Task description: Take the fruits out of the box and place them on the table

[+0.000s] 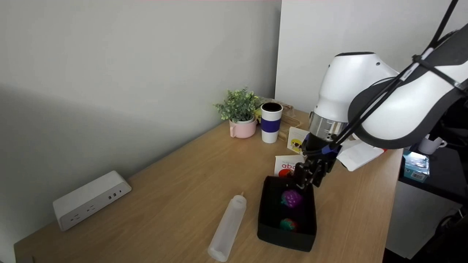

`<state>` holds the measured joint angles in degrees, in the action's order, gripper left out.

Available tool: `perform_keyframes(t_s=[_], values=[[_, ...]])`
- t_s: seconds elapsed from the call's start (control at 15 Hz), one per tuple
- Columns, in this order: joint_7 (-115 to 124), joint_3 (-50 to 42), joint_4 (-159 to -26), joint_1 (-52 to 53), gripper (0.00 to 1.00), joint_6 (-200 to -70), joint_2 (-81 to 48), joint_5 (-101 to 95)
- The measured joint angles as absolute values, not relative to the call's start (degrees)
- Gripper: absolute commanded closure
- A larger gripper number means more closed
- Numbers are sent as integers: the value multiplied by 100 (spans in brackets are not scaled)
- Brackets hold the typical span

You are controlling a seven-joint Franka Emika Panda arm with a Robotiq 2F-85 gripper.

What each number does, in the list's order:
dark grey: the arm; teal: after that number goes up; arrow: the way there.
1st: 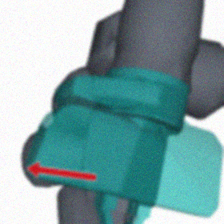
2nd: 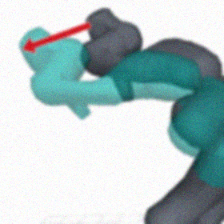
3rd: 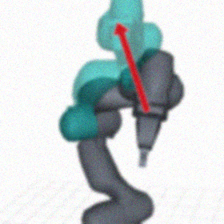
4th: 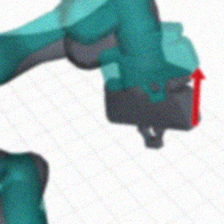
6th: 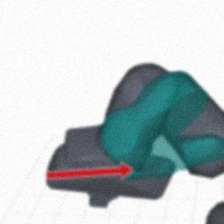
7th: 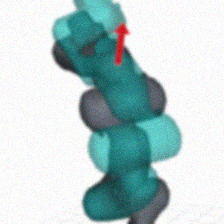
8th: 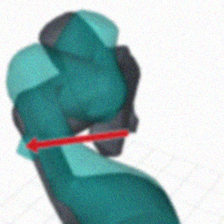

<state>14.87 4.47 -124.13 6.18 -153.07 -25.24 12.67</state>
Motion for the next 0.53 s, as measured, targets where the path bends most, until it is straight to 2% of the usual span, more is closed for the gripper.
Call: perform_keyframes(t_s=[0.53], values=[[2035,296,-12458,1119,55,-15230,-1991,478]])
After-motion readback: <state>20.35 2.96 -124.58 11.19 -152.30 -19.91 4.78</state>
